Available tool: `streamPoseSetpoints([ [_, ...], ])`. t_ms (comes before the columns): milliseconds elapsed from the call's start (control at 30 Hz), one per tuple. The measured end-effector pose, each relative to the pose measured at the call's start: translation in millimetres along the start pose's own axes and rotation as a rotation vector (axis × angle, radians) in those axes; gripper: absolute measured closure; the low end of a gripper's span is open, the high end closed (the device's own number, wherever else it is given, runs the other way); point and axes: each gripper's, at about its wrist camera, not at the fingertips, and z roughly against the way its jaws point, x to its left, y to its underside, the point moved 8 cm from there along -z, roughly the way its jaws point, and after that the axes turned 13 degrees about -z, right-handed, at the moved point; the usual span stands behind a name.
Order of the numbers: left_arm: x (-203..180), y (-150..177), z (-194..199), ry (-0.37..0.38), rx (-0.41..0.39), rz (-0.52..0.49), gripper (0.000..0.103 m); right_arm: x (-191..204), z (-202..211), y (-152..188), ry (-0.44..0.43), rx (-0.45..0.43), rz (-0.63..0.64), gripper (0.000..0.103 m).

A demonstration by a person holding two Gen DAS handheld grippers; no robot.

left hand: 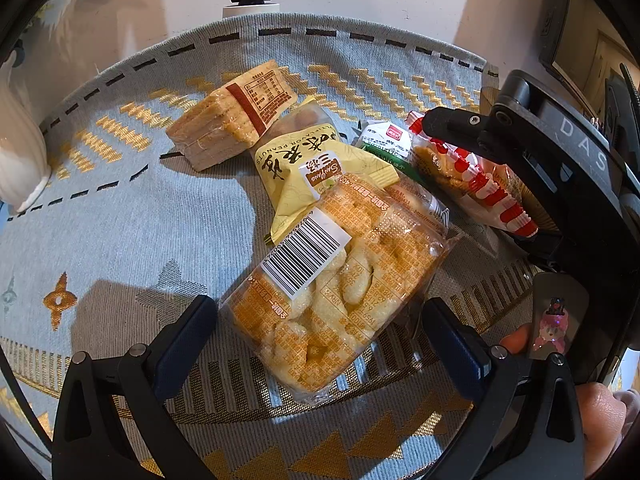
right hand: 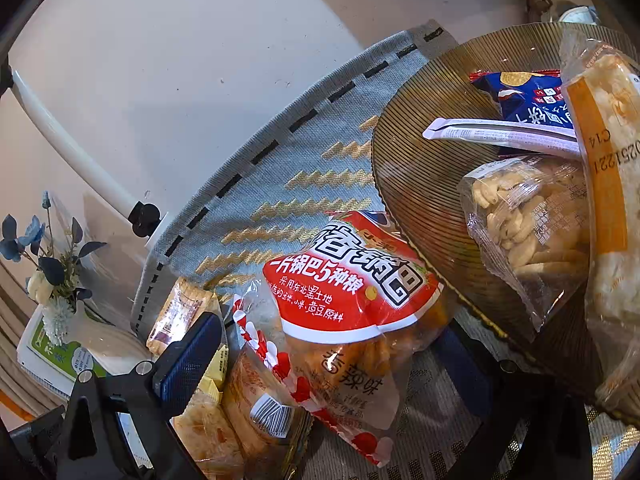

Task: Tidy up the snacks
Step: 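Position the left tool over the clear bread-cube pack while the right tool hovers over the red-white bread bag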

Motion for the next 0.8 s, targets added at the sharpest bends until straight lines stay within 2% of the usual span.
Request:
streamPoseSetpoints([
  [800,0.0,-0.3,0.0,-0.001,-0.002,0.000,0.001,2.2,-1.9,1.1,0.001,-0.001,0.000,0.000],
])
